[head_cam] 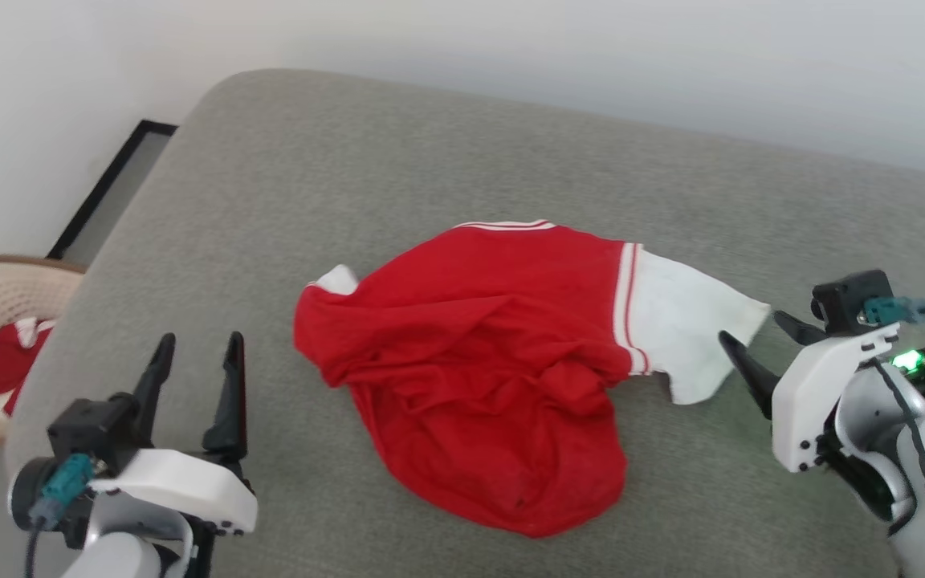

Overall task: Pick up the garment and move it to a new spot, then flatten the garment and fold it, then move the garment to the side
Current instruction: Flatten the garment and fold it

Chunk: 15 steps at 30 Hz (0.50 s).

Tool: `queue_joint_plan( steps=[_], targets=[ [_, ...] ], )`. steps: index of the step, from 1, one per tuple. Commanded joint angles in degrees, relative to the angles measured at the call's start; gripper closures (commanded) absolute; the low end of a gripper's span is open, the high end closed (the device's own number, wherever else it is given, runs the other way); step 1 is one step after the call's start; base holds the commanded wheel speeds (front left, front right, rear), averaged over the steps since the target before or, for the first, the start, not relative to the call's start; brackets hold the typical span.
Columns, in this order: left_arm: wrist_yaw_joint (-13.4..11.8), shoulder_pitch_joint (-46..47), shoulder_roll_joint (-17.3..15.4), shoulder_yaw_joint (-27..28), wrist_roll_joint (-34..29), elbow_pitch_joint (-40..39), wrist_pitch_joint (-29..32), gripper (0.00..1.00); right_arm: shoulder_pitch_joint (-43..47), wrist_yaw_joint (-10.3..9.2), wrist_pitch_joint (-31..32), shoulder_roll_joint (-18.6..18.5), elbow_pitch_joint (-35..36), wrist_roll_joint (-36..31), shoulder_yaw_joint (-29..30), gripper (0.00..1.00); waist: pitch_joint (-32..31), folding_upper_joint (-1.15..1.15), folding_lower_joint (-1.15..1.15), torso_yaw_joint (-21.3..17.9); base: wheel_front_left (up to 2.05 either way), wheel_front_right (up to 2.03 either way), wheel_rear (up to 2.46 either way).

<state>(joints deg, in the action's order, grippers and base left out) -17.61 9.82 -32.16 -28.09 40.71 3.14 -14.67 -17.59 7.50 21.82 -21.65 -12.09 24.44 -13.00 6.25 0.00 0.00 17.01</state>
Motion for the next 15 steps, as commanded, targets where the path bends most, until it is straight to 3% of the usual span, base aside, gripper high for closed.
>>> queue_joint_plan(
  steps=[1,6,15],
  targets=[
    [0.08,-0.93,0.65,0.3,-1.18,-0.14,-0.41,0.0,-1.56,-0.02,1.11,-1.04,-1.43,0.05,-0.9,0.0,0.33,0.0,0.0,1.74,0.0,0.0,0.0],
    [0.86,-2.42,4.06,2.38,-2.02,-0.83,-0.59,0.0,-6.23,-0.03,5.3,-3.61,-8.21,2.33,-4.19,0.0,1.14,0.0,0.0,4.85,0.0,0.0,0.0],
    [4.64,-4.34,10.16,5.22,-6.56,-0.42,-0.59,0.0,-13.66,-0.03,12.15,-6.4,-20.79,3.87,-13.42,0.0,3.29,0.0,0.0,9.84,0.0,0.0,0.0]
  ],
)
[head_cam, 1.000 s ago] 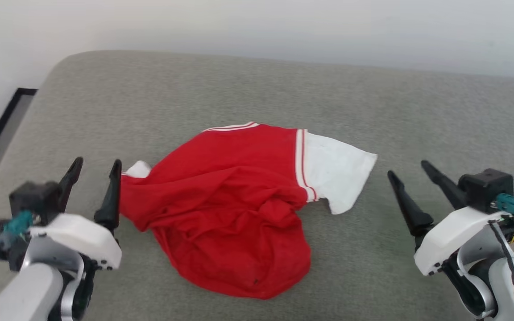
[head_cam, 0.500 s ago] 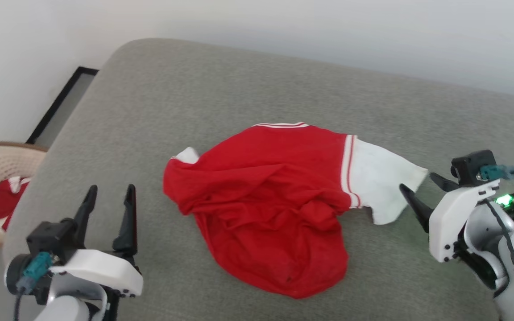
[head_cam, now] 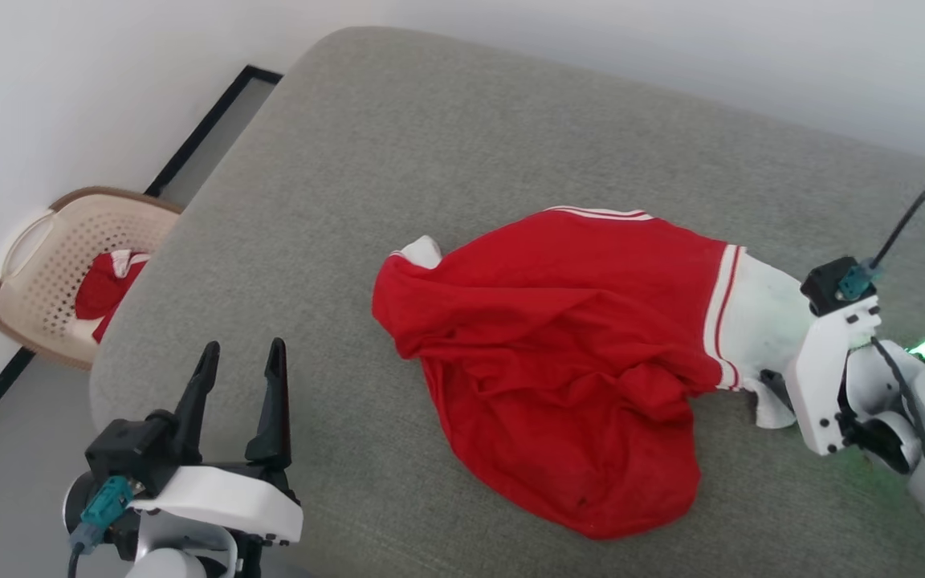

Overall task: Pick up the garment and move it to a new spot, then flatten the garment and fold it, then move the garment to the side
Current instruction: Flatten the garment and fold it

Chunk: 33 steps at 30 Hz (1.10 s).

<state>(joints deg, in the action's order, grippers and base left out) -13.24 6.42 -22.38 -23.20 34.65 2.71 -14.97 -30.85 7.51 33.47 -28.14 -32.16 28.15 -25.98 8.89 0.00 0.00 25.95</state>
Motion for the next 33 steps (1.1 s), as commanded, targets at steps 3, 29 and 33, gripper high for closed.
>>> queue_joint_plan(
  steps=[3,29,33],
  targets=[
    [1.41,-1.23,1.93,1.24,-1.98,0.17,-0.3,0.0,-1.8,-0.04,2.05,0.83,-6.55,1.31,-3.2,0.0,1.22,0.0,0.0,1.81,0.0,0.0,0.0],
    [7.27,-5.68,7.18,10.0,-7.13,1.11,-0.29,0.0,4.06,-0.07,3.18,-19.43,7.14,17.68,-7.82,1.0,-1.11,0.0,0.0,-4.8,0.0,0.0,0.0],
    [7.94,-5.02,7.62,10.22,-7.44,1.57,-0.3,0.0,6.87,-0.07,1.4,-17.77,3.62,17.09,-4.32,0.85,-0.56,0.0,0.0,-5.25,0.0,0.0,0.0]
  ],
)
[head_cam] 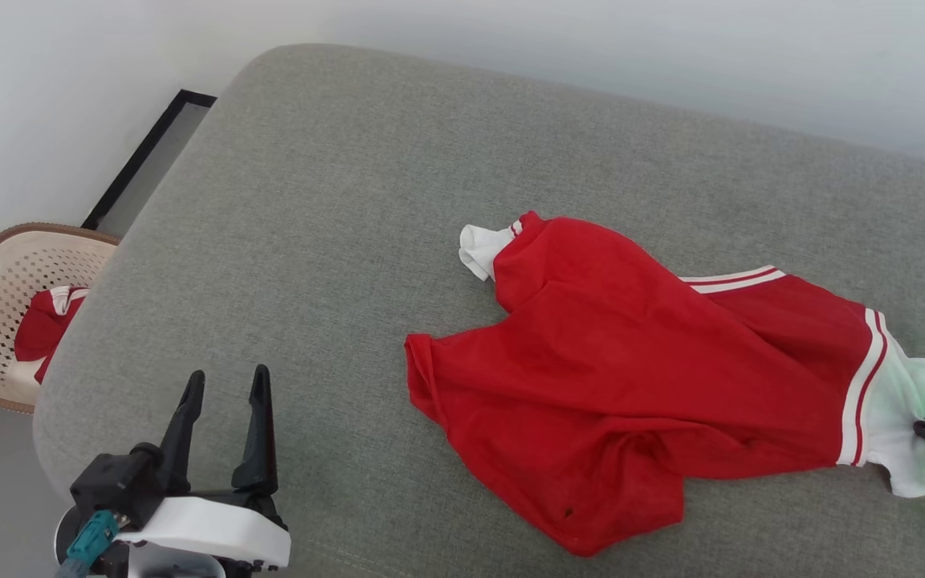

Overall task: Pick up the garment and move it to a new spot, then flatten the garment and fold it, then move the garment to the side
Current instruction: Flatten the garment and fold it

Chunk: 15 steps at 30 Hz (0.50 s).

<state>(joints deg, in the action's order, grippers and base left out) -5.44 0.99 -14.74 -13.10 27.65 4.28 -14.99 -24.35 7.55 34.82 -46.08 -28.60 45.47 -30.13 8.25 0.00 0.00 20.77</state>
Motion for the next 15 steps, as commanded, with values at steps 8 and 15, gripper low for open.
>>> queue_joint_plan(
  steps=[8,15],
  targets=[
    [1.03,0.88,0.02,1.13,-1.04,1.23,-0.28,0.0,-0.29,-0.07,-1.57,3.52,-1.04,-3.13,3.74,0.0,-0.17,0.0,0.0,-0.98,0.0,0.0,0.0],
    [1.35,0.12,-0.19,1.86,-1.33,1.38,-0.28,0.0,1.49,-0.07,-0.19,4.27,8.94,-4.44,8.34,0.0,-0.58,0.0,0.0,-1.64,0.0,0.0,0.0]
  ],
)
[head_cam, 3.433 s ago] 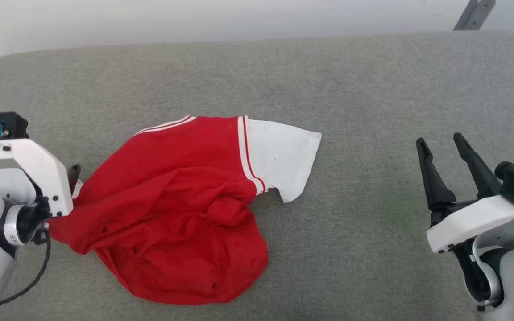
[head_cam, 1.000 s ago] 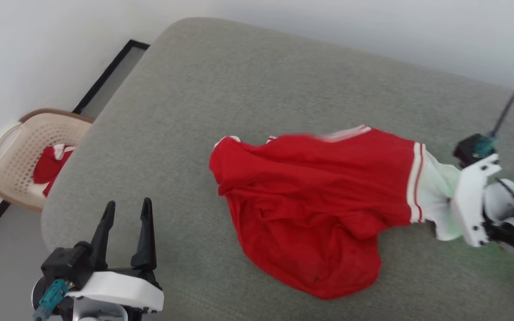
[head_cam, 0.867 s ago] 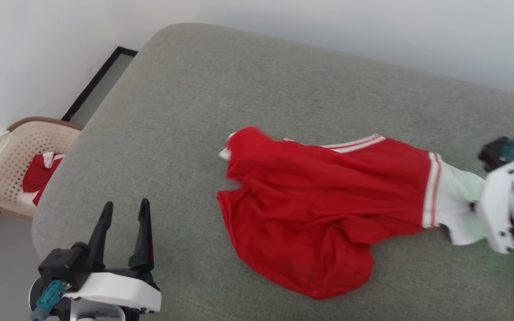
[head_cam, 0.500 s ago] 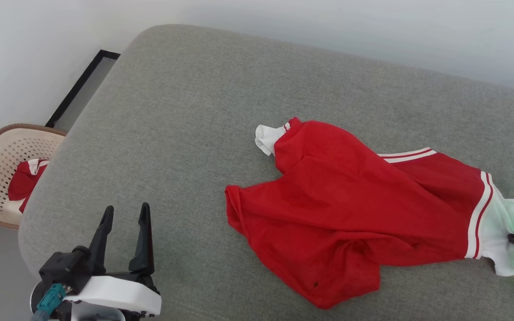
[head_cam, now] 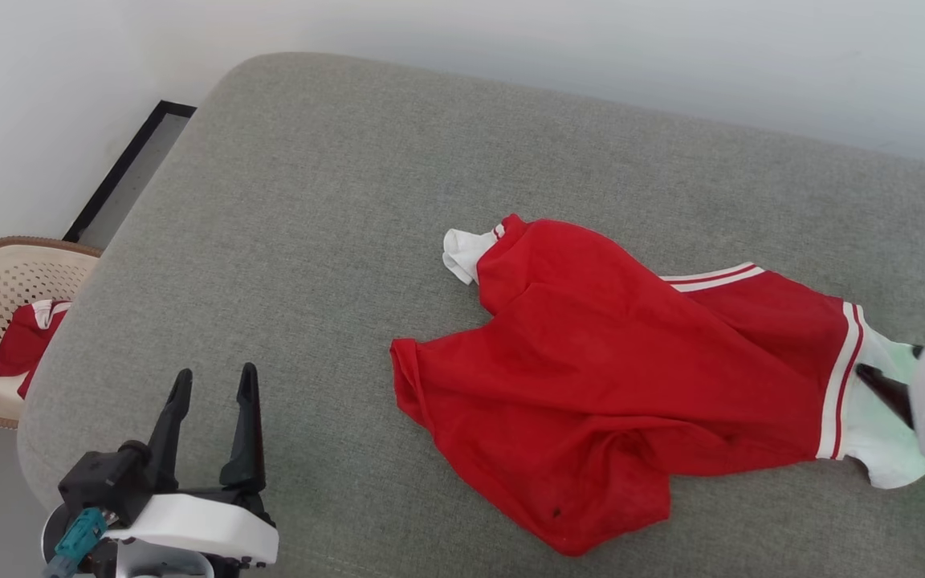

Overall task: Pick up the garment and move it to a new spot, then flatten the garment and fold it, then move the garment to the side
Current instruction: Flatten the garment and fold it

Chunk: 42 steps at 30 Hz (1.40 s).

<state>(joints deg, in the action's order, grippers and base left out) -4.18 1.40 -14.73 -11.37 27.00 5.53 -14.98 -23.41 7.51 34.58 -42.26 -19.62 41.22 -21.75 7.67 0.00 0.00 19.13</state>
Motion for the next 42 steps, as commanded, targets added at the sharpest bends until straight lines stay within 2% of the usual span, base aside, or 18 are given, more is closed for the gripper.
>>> queue_joint_plan(
  steps=[1,8,12,19,22,26,27,28,34,42],
  targets=[
    [0.17,-0.26,-0.19,0.15,-0.67,0.17,-0.29,0.0,0.99,-0.03,0.64,0.72,1.92,-0.41,0.38,0.0,-0.02,0.0,0.0,0.02,0.0,0.0,0.0],
    [0.65,0.57,0.39,-0.24,-0.69,0.61,-0.29,0.0,3.63,-0.03,5.54,4.73,14.91,-1.81,0.06,0.0,0.31,0.0,0.0,1.28,0.0,0.0,0.0],
    [1.24,1.31,1.04,-0.92,-0.75,1.16,-0.29,0.0,3.07,-0.04,8.17,7.33,17.16,-3.25,-3.03,0.0,0.81,0.0,0.0,2.74,0.0,0.0,0.0],
    [2.27,2.43,2.1,-2.06,-1.14,2.39,-0.29,0.0,0.47,-0.04,8.77,10.28,12.0,-5.9,-8.73,0.0,1.68,0.0,0.0,5.62,0.0,0.0,0.0],
    [2.69,2.96,2.81,-2.01,-1.31,2.89,-0.29,0.0,-1.8,-0.03,7.3,11.18,5.77,-7.07,-13.54,0.0,2.06,0.0,0.0,6.83,0.0,0.0,0.0],
    [2.97,2.95,3.06,-1.77,-1.5,3.26,-0.29,0.0,-2.98,-0.04,5.92,12.04,0.94,-6.63,-17.51,0.0,2.05,0.0,0.0,7.21,0.0,0.0,0.0],
    [3.07,2.92,3.13,-1.66,-1.56,3.38,-0.29,0.0,-3.45,-0.04,5.88,12.27,0.14,-5.98,-19.23,0.72,2.01,0.0,0.0,7.28,0.0,0.0,0.0],
    [3.08,2.85,3.15,-1.56,-1.55,3.5,-0.29,0.0,-3.87,-0.01,5.54,12.22,-0.14,-5.15,-20.73,1.0,1.94,0.0,0.0,7.29,0.0,0.0,0.0],
    [3.21,1.96,3.18,-0.47,-1.68,3.57,-0.29,0.0,-7.06,-0.02,4.43,9.28,3.85,-0.04,-26.79,1.0,1.46,0.0,0.0,6.34,0.0,0.0,0.0],
    [3.25,1.11,3.27,0.7,-2.21,3.15,-0.29,0.0,-5.81,-0.02,8.3,1.37,18.07,5.48,-31.47,1.0,1.42,0.0,0.0,4.37,0.0,0.0,0.0]
  ],
)
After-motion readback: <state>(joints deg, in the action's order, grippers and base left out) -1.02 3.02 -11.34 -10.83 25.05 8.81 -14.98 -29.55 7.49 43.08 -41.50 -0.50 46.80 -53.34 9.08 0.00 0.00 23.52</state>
